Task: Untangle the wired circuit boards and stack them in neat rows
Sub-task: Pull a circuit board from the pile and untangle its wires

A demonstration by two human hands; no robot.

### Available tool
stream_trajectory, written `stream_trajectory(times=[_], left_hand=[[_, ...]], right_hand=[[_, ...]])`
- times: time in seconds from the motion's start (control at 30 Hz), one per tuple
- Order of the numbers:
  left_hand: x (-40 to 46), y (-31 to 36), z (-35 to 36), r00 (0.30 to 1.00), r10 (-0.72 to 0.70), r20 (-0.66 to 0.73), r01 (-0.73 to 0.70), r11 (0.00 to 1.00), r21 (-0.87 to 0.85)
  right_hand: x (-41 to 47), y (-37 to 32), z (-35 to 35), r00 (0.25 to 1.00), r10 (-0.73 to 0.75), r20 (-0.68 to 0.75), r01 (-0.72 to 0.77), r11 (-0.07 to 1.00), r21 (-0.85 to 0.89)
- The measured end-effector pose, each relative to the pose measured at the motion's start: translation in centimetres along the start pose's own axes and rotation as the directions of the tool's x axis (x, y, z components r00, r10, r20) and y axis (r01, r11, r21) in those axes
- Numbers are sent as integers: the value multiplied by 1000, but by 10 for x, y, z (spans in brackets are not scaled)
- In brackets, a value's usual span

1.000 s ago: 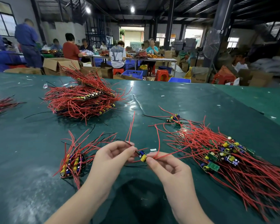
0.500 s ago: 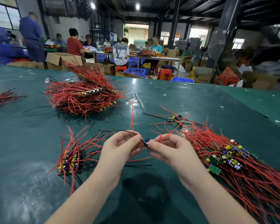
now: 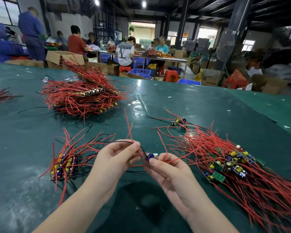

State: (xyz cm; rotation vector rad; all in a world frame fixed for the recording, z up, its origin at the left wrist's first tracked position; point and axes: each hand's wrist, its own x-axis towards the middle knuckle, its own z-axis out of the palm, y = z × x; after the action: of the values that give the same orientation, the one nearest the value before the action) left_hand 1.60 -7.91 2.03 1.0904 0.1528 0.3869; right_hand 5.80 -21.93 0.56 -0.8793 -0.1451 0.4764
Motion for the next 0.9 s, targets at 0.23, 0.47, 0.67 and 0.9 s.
stream_trajectory(times=[0.23,0.47,0.67,0.9], left_hand=[[0,-3,1,999,-30,-14,31,992,126],[-5,-8,4,998,-49,-49,52,997,61],[-4,-6,4,996,-58,-73,57,998,-14],[-3,-10,2,990,-69,-126,72,997,19]], right_hand=[[-4,1,1,979,-195,-52,163,918,-361],[-10,3,4,892,-444,83,405,705,-583],[-9,6,0,868,-465,177,454,595,-663],[-11,3,-2,860,-446,249,488,575,-656]])
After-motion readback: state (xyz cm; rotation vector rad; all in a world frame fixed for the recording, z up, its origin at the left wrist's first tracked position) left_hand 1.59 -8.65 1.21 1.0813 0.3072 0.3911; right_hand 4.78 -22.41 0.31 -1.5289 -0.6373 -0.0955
